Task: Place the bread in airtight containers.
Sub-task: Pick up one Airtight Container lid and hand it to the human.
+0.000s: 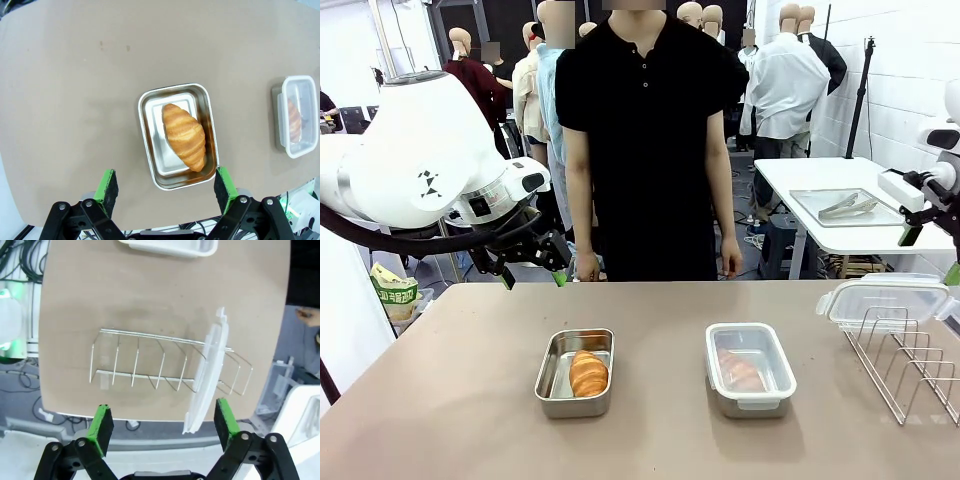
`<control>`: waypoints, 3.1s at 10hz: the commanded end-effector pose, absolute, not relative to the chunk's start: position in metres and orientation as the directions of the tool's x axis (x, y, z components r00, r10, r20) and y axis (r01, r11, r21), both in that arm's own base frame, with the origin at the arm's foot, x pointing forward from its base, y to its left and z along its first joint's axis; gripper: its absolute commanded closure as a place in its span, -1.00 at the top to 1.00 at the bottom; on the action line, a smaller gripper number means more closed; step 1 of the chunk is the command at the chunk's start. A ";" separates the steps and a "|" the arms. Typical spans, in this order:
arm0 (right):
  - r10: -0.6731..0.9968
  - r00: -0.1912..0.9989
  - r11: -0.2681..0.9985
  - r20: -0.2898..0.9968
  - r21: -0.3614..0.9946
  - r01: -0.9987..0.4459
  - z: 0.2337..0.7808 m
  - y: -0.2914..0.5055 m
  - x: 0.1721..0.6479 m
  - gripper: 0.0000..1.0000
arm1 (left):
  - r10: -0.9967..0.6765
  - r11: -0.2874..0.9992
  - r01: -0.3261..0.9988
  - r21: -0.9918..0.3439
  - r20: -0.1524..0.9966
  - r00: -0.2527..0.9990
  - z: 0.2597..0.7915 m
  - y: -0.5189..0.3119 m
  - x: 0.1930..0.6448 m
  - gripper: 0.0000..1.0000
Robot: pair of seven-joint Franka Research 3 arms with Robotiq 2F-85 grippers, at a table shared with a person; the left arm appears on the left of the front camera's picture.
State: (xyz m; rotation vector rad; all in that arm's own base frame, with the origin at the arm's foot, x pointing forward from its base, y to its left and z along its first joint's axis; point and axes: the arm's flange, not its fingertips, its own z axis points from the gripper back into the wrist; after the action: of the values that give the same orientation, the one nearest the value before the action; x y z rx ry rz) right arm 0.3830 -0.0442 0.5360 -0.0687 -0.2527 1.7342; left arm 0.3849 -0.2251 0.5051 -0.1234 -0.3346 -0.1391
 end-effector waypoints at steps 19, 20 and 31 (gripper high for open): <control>0.988 -0.081 -0.051 0.130 -0.219 -0.974 0.436 -0.062 0.477 1.00 | -0.115 0.984 0.154 -0.091 0.338 0.934 0.506 -0.224 0.385 1.00; 0.987 -0.088 -0.059 0.137 -0.201 -0.978 0.433 -0.061 0.479 1.00 | -0.115 0.984 0.154 -0.091 0.338 0.934 0.506 -0.224 0.385 1.00; 0.980 -0.123 -0.095 0.156 -0.174 -0.980 0.432 -0.062 0.484 -1.00 | -0.115 0.984 0.154 -0.091 0.338 0.934 0.506 -0.224 0.385 1.00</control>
State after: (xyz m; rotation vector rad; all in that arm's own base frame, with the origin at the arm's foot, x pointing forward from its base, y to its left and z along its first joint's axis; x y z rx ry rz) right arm 0.4799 -0.0592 0.4309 -0.0319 -0.2489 1.6532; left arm 0.3849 -0.2251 0.5052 -0.1234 -0.3347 -0.1391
